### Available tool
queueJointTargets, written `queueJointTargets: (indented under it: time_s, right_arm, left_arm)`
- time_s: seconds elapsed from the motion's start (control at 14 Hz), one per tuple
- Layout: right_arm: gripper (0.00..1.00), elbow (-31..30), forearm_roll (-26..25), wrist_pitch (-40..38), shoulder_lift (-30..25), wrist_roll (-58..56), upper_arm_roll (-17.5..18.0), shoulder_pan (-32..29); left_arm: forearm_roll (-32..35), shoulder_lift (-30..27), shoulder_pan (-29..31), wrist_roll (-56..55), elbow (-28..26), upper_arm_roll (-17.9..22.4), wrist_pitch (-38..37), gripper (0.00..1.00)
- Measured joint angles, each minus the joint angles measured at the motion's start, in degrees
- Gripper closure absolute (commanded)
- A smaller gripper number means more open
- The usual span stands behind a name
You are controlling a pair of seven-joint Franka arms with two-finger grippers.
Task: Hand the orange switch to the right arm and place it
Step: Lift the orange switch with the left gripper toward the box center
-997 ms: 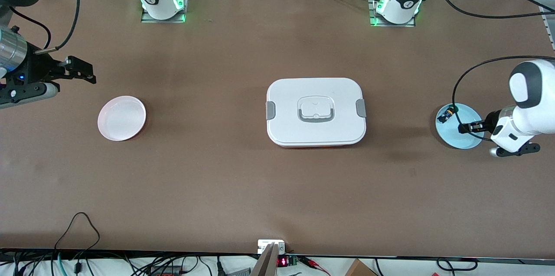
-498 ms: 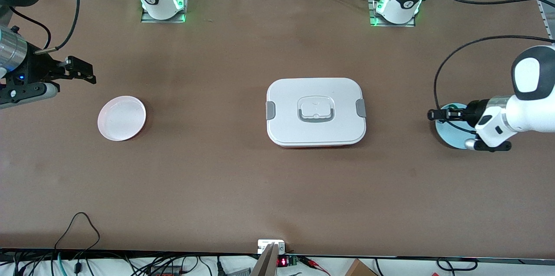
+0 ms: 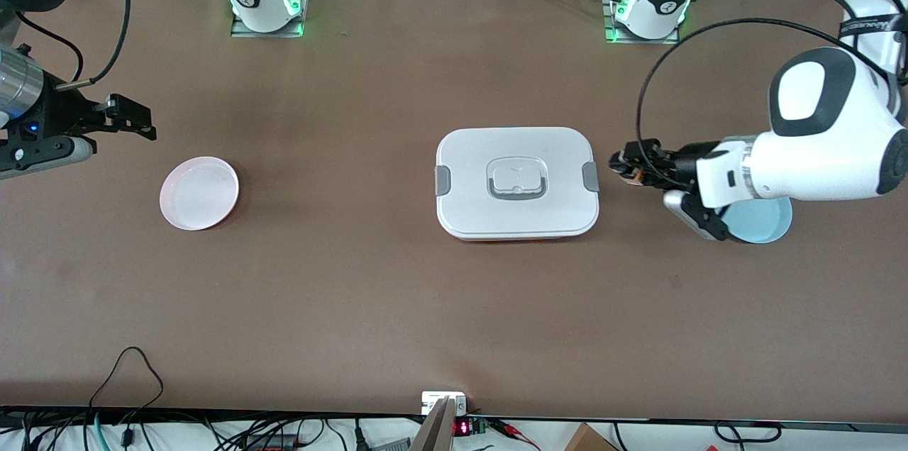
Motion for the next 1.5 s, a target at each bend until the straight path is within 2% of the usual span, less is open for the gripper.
queueJointTargets:
  time_s: [0.14,0.43,0.57,0.78,1.0,1.14,1.28,1.5]
  right_arm:
    - [0.0,0.01,-0.01,1.1,0.38,0.0,-0.06,-0.11]
    - [0.0,0.03,-0.01,2.19,1.36,-0.04,-0.17,-0.73]
    - [0.0,0.04,-0.01,2.57,1.66,-0.09,-0.17,-0.83]
    - [0.0,0.0,0.0,2.57,2.12,-0.36,0.07,-0.7]
    - [0.0,-0.02,1.34,2.09,3.31,-0.69,0.75,0.48]
    - [0.0,-0.05,8.14,-0.56,3.71,-0.6,0.95,1.57]
    - [0.0,-0.16,17.36,-2.27,4.44,-0.56,0.98,1.68]
    - [0.0,-0.39,33.19,-2.31,7.45,-0.56,0.82,1.32]
  left_arm:
    - [-5.89,0.01,-0.22,8.58,-0.01,-1.09,1.4,0.72]
    - [-9.2,0.17,-0.37,26.26,-0.49,-8.06,13.92,0.75]
    - [-12.21,0.17,-0.47,30.14,-1.59,-12.43,19.77,0.83]
    - [-14.81,0.15,-0.59,34.75,-2.85,-18.31,28.89,0.87]
    - [-17.46,0.14,-0.49,39.28,-2.94,-20.26,31.76,0.88]
    - [-24.25,0.14,0.02,46.07,-3.07,-20.27,33.34,0.88]
    - [-30.58,0.15,0.34,52.77,-4.0,-20.27,35.37,0.88]
    - [-34.98,0.16,0.26,57.82,-5.78,-20.48,37.71,0.88]
